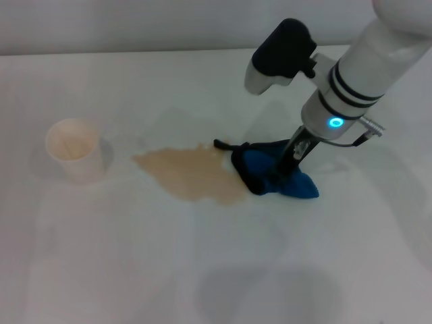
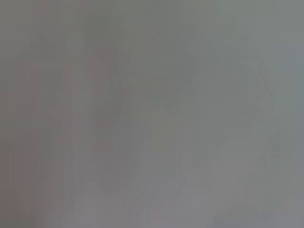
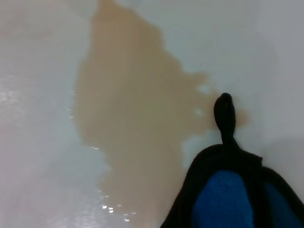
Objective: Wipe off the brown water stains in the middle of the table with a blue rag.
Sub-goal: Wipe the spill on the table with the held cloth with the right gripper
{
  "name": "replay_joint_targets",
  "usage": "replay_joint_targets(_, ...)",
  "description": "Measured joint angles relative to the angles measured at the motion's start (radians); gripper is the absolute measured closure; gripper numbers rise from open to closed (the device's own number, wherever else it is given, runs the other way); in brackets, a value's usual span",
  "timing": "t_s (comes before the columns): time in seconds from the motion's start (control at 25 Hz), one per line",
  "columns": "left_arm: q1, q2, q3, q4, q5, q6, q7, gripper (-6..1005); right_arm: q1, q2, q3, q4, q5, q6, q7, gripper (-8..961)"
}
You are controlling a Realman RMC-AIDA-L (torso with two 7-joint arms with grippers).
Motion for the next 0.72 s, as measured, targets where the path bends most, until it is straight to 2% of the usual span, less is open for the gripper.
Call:
replay_joint_targets(0.32,0.0,-0.001,0.001,-0.008,0.005,-0.001,0.0,118,-0.042,-0.001,-0.137,-0.07,0.084,-0.002,-0.002,830)
replay_joint_targets(0.72,0.001,-0.003,0.003,-0.011,0.005,-0.011,0.0,118,-0.101,0.003,-0.248,-0.148,0.239,0.018,-0.01,834)
